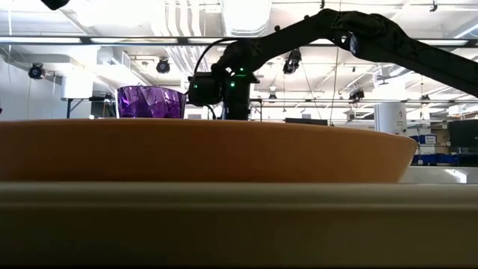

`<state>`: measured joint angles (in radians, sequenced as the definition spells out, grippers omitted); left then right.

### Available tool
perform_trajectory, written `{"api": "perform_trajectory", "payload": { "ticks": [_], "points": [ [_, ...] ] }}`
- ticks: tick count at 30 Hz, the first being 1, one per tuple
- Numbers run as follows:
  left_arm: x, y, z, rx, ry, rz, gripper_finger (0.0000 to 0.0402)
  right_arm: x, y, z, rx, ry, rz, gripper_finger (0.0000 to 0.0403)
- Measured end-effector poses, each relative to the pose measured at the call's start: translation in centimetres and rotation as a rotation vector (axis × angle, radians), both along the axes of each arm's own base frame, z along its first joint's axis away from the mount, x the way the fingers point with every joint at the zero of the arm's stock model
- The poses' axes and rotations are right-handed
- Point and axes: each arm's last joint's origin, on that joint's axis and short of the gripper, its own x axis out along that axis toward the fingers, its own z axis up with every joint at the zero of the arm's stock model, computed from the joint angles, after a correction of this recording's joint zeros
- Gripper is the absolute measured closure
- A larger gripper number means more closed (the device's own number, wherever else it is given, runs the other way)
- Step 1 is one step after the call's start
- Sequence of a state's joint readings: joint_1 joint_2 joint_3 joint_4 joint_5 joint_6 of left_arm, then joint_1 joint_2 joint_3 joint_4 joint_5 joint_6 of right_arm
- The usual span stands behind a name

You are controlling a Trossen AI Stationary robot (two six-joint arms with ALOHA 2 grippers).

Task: Pick and place plate/cup/fork/spoon on tray
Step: Put the orange fork on the gray serving tray

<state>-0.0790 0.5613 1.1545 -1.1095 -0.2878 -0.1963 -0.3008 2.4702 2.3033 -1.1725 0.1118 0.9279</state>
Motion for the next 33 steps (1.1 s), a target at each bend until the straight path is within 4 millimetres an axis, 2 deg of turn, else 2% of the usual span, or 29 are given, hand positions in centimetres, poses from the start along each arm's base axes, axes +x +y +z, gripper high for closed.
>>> {"api": "perform_trajectory", "payload": {
  "ticks": [4, 9, 11, 14, 17, 19, 24, 28, 33],
  "points": [
    [0.0, 0.0, 0.0, -0.001, 0.000, 0.000, 0.0329, 0.0, 0.0, 0.3, -0.002, -0.001, 0.006, 0.0393],
    [0.0, 0.0, 0.0, -0.001, 0.000, 0.000, 0.0329, -0.9, 0.2, 2.6, -0.047, 0.071, 0.023, 0.0394],
    [0.0, 0.0, 0.0, -0.001, 0.000, 0.000, 0.0329, -1.7, 0.4, 5.1, -0.090, 0.074, 0.021, 0.0394],
    [0.0, 0.0, 0.0, -0.001, 0.000, 0.000, 0.0329, -4.0, 0.8, 10.2, -0.148, 0.089, 0.005, 0.0394],
    [0.0, 0.0, 0.0, -0.001, 0.000, 0.000, 0.0329, -6.2, 1.5, 14.3, -0.205, 0.085, -0.024, 0.0394],
    [0.0, 0.0, 0.0, -0.001, 0.001, 0.000, 0.0329, -7.5, 2.4, 16.6, -0.217, 0.073, -0.034, 0.0394],
    [0.0, 0.0, 0.0, -0.001, 0.001, 0.000, 0.0329, -10.5, 5.4, 22.9, -0.279, -0.093, -0.039, 0.0394],
    [0.0, 0.0, 0.0, -0.002, 0.000, 0.000, 0.0329, -11.5, 8.5, 24.6, -0.313, -0.163, -0.075, 0.0394],
    [0.0, 0.0, 0.0, -0.002, 0.000, 0.000, 0.0329, -12.0, 12.7, 23.5, -0.262, -0.153, -0.072, 0.0394]
  ]
}}
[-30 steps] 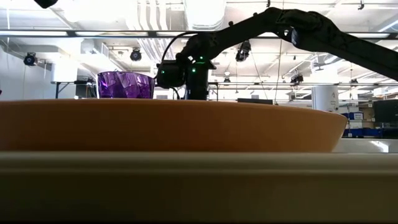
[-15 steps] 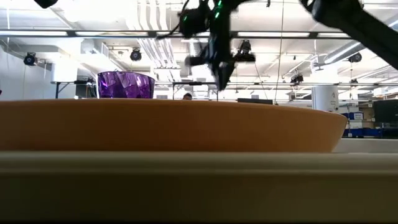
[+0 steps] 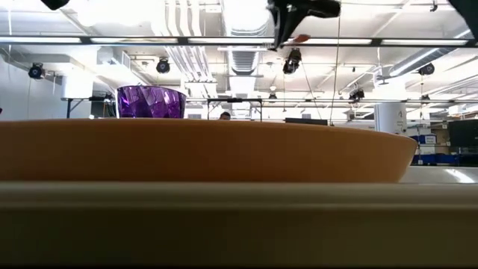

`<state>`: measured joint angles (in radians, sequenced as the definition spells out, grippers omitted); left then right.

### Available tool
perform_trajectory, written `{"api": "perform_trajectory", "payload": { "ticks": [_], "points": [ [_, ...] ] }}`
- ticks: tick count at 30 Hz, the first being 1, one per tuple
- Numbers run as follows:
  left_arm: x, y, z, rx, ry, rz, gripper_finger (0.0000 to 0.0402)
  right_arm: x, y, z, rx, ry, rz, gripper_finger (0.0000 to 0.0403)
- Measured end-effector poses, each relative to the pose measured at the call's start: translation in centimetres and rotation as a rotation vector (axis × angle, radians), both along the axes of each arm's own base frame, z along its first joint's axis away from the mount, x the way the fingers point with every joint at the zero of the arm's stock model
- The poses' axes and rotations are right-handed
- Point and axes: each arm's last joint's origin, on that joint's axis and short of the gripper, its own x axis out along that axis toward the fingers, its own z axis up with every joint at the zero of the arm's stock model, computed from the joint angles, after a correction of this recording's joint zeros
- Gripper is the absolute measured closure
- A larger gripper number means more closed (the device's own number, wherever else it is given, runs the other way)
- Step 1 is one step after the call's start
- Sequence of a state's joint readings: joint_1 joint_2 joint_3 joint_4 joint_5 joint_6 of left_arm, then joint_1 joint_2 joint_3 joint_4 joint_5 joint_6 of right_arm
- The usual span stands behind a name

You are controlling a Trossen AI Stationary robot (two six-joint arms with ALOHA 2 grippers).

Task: Pick and place plate/cup/fork/spoon on tray
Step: Put the orange fork on the gray serving tray

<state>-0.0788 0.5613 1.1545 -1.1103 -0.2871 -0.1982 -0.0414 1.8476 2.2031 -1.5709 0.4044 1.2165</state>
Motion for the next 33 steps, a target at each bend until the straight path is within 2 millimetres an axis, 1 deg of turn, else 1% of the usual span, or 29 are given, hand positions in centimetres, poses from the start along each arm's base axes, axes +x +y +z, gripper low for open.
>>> {"api": "perform_trajectory", "payload": {
  "ticks": [2, 5, 7, 10, 13, 17, 20, 23, 26, 29, 33],
  "points": [
    [0.0, 0.0, 0.0, 0.000, 0.000, 0.000, 0.0329, -0.3, 1.4, -1.3, 0.035, 0.036, -0.009, 0.0394],
    [0.0, 0.0, 0.0, 0.000, 0.000, 0.000, 0.0329, -1.0, 3.4, -3.9, 0.095, 0.111, -0.059, 0.0394],
    [0.0, 0.0, 0.0, 0.000, 0.000, 0.000, 0.0329, -1.9, 4.9, -5.5, 0.142, 0.157, -0.100, 0.0394],
    [0.0, 0.0, 0.0, 0.000, 0.000, 0.000, 0.0329, -3.8, 7.1, -7.1, 0.196, 0.202, -0.189, 0.0394],
    [0.0, 0.0, 0.0, 0.000, 0.000, 0.000, 0.0329, -5.4, 9.6, -8.4, 0.232, 0.212, -0.288, 0.0394],
    [0.0, 0.0, 0.0, 0.000, 0.000, 0.000, 0.0329, -7.1, 13.3, -9.4, 0.263, 0.132, -0.378, 0.0394],
    [0.0, 0.0, 0.0, 0.000, 0.000, 0.000, 0.0329, -7.9, 15.8, -10.4, 0.276, 0.087, -0.441, 0.0394],
    [0.0, 0.0, 0.0, 0.001, 0.001, -0.001, 0.0329, -8.2, 17.9, -11.8, 0.298, 0.044, -0.484, 0.0394],
    [0.0, 0.0, 0.0, 0.003, 0.001, -0.002, 0.0329, -8.2, 19.5, -13.3, 0.333, 0.025, -0.492, 0.0394],
    [0.0, 0.0, 0.0, 0.004, 0.001, -0.002, 0.0329, -7.7, 20.6, -14.9, 0.364, 0.005, -0.481, 0.0394],
    [0.0, 0.0, 0.0, 0.003, 0.001, -0.002, 0.0329, -7.0, 21.2, -16.4, 0.386, 0.012, -0.475, 0.0394]
  ]
}}
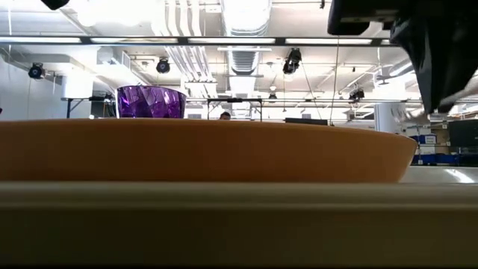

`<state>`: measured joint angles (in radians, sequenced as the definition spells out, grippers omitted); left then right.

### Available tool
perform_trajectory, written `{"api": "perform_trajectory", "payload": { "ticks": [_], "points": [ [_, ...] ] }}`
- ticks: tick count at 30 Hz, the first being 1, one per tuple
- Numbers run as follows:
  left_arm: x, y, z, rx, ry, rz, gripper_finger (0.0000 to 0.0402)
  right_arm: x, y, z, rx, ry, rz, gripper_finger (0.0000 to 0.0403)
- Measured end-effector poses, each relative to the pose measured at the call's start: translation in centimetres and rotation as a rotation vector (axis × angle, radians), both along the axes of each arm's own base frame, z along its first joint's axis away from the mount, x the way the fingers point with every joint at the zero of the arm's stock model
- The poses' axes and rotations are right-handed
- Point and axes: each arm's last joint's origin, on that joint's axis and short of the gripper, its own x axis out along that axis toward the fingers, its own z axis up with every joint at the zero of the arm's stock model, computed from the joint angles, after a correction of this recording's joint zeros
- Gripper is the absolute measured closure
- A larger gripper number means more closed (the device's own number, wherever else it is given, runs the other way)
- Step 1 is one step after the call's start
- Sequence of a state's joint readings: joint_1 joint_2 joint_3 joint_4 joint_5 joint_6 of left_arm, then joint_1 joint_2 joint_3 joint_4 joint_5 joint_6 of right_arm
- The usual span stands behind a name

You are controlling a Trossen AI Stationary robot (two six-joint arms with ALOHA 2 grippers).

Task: Pick and place plate/cup/fork/spoon on tray
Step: Put the orange fork on the gray serving tray

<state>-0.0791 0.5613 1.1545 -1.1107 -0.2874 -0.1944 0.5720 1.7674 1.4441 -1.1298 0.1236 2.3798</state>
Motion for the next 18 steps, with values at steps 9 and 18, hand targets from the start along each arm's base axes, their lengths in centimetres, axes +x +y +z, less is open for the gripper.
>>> {"api": "perform_trajectory", "payload": {
  "ticks": [9, 18],
  "points": [
    [0.0, 0.0, 0.0, -0.001, 0.000, 0.001, 0.0329, 0.1, 1.5, -1.5, 0.045, 0.039, 0.194, 0.0394],
    [0.0, 0.0, 0.0, -0.004, -0.001, 0.002, 0.0329, -1.1, 2.2, -1.6, 0.051, 0.050, 0.199, 0.0394]
  ]
}}
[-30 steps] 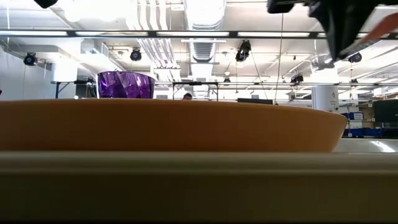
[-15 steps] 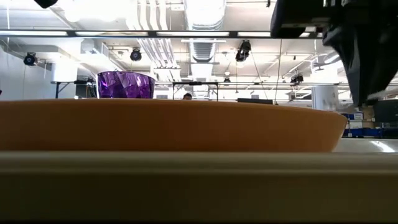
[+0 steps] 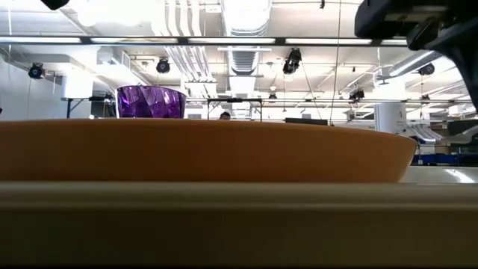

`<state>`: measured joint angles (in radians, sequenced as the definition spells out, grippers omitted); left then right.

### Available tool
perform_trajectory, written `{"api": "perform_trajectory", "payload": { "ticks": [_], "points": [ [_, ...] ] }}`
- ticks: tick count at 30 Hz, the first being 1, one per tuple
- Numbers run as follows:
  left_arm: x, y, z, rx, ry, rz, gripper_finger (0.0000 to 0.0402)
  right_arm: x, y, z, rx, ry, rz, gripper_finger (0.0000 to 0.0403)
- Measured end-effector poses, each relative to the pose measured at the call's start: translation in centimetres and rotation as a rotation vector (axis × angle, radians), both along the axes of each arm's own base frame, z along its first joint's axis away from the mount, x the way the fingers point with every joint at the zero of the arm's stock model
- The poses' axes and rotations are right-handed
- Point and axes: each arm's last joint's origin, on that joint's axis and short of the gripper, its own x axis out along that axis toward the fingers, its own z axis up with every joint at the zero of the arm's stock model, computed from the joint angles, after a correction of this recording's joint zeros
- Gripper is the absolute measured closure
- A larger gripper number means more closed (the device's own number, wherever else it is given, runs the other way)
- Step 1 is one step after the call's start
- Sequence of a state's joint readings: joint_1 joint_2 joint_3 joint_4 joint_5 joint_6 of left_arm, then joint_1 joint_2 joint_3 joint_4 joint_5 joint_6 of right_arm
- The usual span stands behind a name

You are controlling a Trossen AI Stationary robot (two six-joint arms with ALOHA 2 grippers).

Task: Pick and place plate/cup/fork/spoon on tray
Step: Put the orange fork on the gray serving tray

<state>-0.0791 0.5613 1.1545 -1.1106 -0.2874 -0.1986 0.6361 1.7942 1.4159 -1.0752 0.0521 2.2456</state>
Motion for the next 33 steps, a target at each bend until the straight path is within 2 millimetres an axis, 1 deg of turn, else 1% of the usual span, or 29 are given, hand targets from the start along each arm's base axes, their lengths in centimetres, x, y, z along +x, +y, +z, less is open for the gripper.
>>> {"api": "perform_trajectory", "payload": {
  "ticks": [6, 16, 21, 25, 33],
  "points": [
    [0.0, 0.0, 0.0, 0.000, 0.000, 0.000, 0.0329, -0.5, -0.4, -1.3, -0.017, 0.022, 0.012, 0.0394],
    [0.0, 0.0, 0.0, 0.000, 0.000, 0.000, 0.0329, -0.9, -0.9, -3.9, -0.021, -0.019, 0.018, 0.0394],
    [0.0, 0.0, 0.0, -0.002, -0.001, 0.001, 0.0329, -1.0, -1.2, -4.3, -0.027, -0.016, 0.011, 0.0394],
    [0.0, 0.0, 0.0, -0.003, -0.001, 0.001, 0.0329, -0.5, -1.8, -4.5, -0.058, -0.051, 0.018, 0.0394],
    [0.0, 0.0, 0.0, -0.003, -0.001, 0.002, 0.0329, 0.4, -3.4, -4.6, -0.072, -0.043, 0.061, 0.0394]
  ]
}}
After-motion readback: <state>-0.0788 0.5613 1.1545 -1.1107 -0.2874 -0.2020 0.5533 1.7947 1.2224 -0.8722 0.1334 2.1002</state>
